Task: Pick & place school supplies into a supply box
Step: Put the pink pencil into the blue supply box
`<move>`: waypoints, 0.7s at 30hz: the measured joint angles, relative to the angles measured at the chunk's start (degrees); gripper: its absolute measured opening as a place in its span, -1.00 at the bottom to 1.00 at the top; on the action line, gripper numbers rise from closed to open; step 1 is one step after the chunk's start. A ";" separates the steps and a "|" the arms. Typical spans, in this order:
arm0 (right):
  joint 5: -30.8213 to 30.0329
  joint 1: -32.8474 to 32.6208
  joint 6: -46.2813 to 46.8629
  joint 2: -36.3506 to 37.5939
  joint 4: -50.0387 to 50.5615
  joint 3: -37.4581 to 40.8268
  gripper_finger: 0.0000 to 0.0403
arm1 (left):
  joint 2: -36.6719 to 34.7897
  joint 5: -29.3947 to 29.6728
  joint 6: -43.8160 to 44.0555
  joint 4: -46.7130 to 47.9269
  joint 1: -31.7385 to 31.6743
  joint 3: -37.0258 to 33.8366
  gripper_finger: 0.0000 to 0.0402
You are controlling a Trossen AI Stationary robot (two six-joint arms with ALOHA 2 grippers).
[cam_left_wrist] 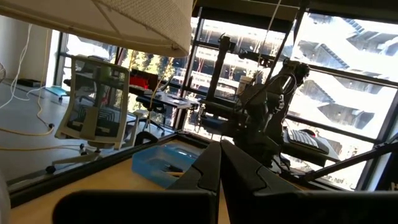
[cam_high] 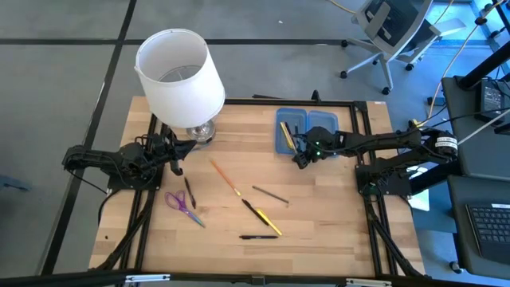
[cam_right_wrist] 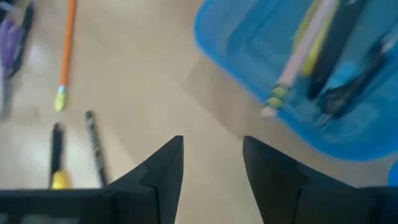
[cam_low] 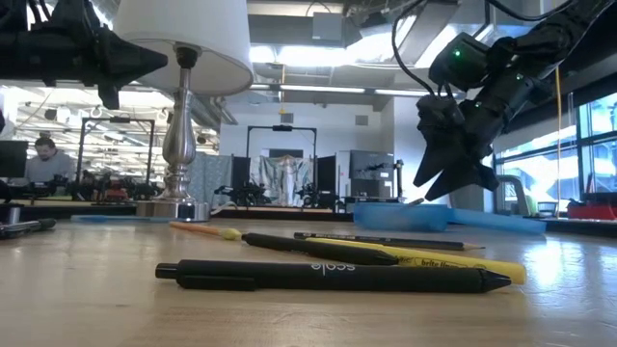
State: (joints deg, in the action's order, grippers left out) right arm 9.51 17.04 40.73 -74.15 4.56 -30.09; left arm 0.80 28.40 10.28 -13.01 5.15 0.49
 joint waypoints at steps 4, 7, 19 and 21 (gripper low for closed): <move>-0.71 -0.04 -0.86 0.00 0.00 0.00 -0.16 | 0.00 0.00 -0.03 0.00 0.00 0.00 -0.98; -5.80 0.00 -0.96 0.00 0.02 0.00 -0.16 | 0.00 0.00 -0.07 0.02 0.00 0.00 -0.98; 0.50 -0.04 -0.32 0.00 0.04 0.00 -0.16 | -0.01 0.00 -0.04 0.01 0.00 0.00 -0.98; 0.70 -0.04 -0.32 0.00 -0.05 0.00 -0.16 | 0.00 0.00 -0.02 0.00 0.00 0.00 -0.98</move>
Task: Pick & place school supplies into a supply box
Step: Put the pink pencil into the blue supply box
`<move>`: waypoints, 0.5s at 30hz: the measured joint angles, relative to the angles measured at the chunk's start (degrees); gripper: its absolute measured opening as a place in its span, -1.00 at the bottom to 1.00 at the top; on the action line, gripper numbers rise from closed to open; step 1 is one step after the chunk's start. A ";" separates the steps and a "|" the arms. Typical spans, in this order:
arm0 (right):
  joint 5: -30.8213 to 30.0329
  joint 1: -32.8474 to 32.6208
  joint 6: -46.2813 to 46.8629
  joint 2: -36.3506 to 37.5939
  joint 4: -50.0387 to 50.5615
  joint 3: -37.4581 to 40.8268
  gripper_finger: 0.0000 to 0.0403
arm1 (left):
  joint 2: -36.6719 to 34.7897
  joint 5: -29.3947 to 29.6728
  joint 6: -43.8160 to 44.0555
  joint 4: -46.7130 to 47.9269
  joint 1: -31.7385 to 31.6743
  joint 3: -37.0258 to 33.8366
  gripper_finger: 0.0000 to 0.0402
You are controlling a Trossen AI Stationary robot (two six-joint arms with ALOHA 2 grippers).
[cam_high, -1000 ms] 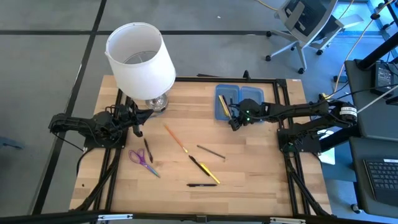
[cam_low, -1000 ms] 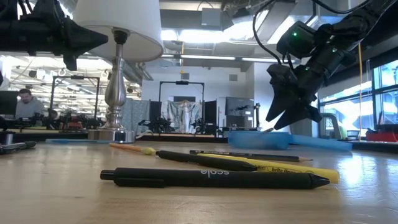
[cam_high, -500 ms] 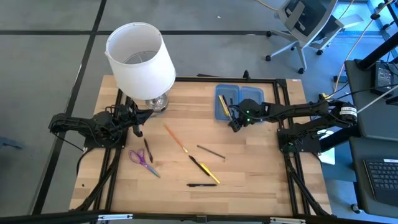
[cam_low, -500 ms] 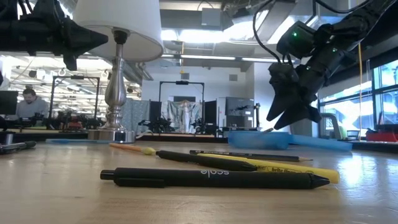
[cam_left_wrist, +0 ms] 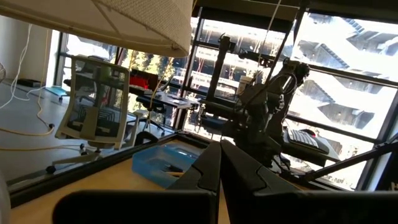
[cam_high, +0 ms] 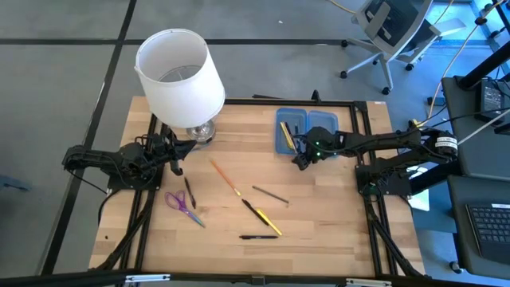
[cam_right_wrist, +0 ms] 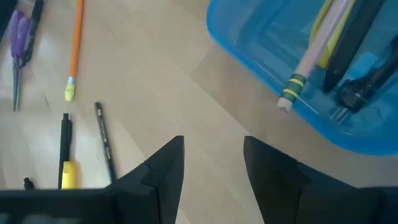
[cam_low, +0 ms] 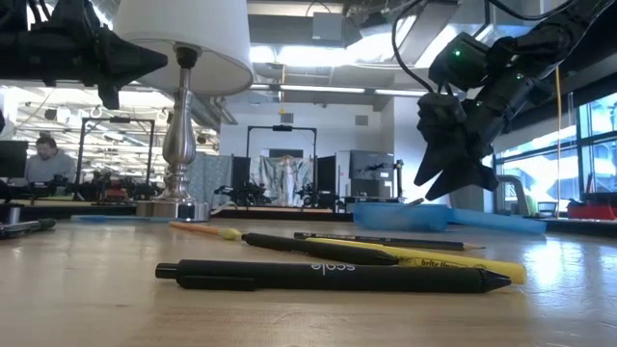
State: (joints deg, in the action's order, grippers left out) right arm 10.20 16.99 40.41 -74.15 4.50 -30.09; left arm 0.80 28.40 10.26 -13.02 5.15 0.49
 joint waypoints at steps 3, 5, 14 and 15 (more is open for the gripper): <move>-2.28 0.01 -0.20 -0.15 -0.53 0.00 -0.16 | 0.00 0.00 -0.02 0.02 0.00 0.00 -0.98; -4.97 0.03 -0.18 -0.67 -0.50 0.00 -0.16 | 0.00 0.00 -0.02 0.01 0.00 0.00 -0.98; -5.52 0.20 -0.05 -6.83 -3.03 0.04 -0.16 | 0.00 0.00 0.00 0.02 0.00 0.01 -0.98; -5.41 0.29 -0.07 -7.23 -4.49 0.04 -0.16 | 0.00 0.00 0.00 0.02 0.00 0.00 -0.98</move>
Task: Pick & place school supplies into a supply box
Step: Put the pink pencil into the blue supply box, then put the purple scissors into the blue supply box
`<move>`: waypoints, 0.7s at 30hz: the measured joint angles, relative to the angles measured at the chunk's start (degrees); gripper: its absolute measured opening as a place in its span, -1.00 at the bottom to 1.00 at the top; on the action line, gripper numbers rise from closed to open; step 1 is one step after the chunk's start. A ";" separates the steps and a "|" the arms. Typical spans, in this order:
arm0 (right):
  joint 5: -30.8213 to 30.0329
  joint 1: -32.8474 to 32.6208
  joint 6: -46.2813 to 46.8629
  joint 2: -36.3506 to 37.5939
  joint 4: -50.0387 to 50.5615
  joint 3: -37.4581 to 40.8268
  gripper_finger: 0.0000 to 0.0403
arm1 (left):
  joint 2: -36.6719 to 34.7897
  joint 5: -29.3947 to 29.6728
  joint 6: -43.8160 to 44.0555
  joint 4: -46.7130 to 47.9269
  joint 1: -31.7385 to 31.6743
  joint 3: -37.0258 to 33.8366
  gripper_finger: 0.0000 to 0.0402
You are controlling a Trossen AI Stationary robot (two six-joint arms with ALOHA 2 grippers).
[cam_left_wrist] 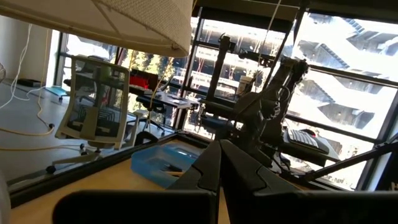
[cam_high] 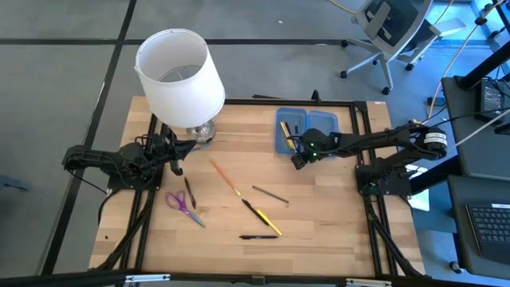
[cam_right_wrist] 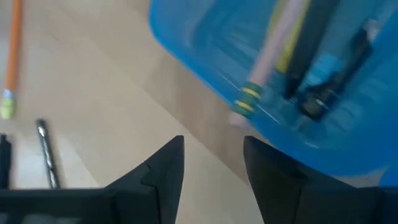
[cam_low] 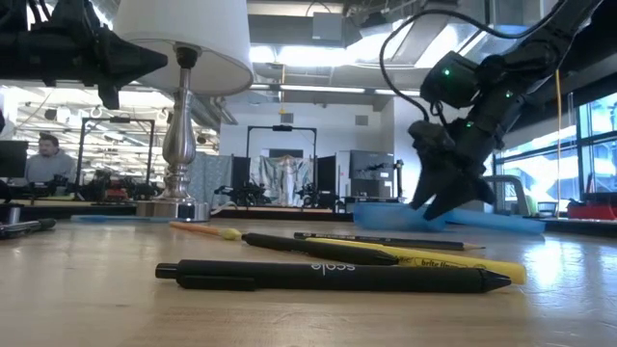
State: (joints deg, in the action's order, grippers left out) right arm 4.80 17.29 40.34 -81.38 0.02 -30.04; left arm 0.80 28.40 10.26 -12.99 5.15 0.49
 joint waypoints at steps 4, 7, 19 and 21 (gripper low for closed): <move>4.00 0.37 -0.09 -0.34 -3.88 -0.02 -0.16 | 0.00 0.00 0.02 0.00 0.00 0.00 -0.98; 5.08 0.77 -0.14 -0.33 -5.00 -0.02 -0.16 | 0.00 0.00 0.04 0.02 0.00 0.00 -0.98; -3.18 4.04 -1.82 -0.33 -10.98 -0.02 -0.16 | -0.01 0.00 0.05 0.00 0.00 0.00 -0.98; -2.64 4.32 -1.82 -0.33 -12.29 -0.02 -0.16 | 0.00 -0.02 0.04 0.00 0.00 0.02 -0.98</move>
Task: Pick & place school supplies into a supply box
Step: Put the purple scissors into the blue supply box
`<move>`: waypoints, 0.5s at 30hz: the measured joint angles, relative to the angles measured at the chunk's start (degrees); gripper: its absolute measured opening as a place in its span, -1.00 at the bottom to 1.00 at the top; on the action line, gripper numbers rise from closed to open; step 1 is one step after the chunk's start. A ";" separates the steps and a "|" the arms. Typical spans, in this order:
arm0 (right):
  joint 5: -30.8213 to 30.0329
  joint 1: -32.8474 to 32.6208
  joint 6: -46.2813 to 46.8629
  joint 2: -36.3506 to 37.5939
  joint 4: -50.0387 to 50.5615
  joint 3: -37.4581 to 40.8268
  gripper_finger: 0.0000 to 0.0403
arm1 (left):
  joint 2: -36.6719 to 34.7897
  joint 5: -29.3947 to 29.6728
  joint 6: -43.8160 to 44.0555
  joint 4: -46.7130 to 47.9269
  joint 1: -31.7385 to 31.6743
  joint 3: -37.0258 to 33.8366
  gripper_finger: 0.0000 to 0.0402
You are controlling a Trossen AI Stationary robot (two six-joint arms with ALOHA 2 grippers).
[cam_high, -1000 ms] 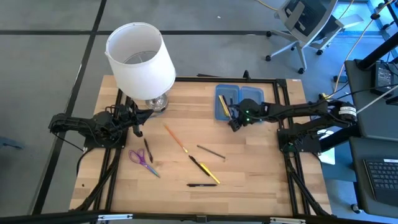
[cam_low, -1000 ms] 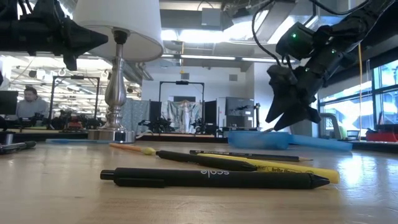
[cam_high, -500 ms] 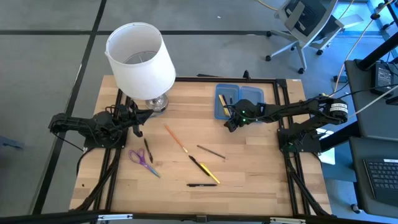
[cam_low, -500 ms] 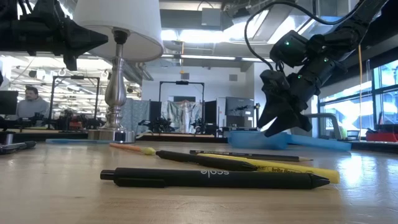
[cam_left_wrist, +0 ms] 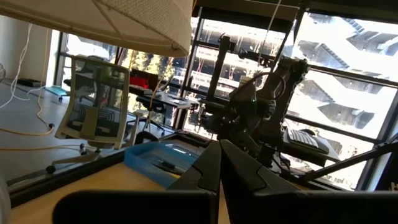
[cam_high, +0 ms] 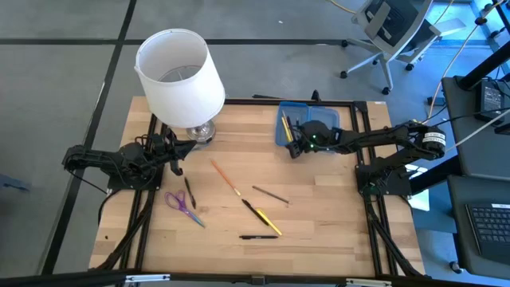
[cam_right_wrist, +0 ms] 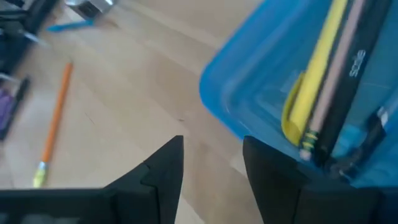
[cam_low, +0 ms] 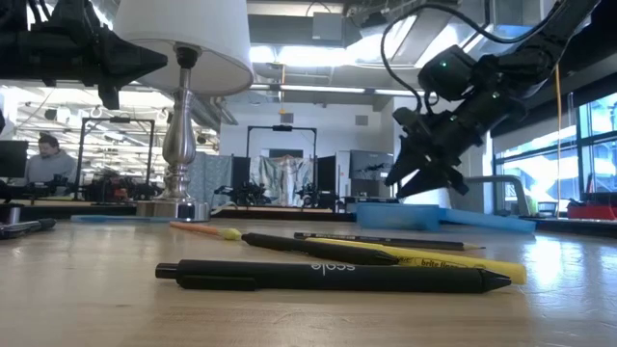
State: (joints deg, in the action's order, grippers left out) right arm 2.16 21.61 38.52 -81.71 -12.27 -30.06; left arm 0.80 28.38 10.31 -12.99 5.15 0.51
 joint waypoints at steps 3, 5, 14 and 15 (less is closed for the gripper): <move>5.09 0.00 -1.51 0.00 -2.45 0.00 -0.16 | -0.02 0.02 -0.02 0.00 0.00 -0.02 -0.98; 9.16 -0.53 -3.63 0.00 -3.50 0.00 -0.16 | -0.01 -0.03 0.01 0.06 0.00 -0.02 -0.98; 3.85 -12.26 -16.68 0.08 -2.93 0.00 -0.16 | 0.00 -10.00 -0.39 4.31 0.00 0.00 -0.98; 2.02 -13.94 -17.57 0.17 -3.64 0.00 -0.16 | -0.01 -10.76 -0.37 4.30 0.00 -0.01 -0.98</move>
State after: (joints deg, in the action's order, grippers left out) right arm 4.18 7.66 20.95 -81.54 -15.91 -30.06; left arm 0.79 17.63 9.93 -8.70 5.15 0.50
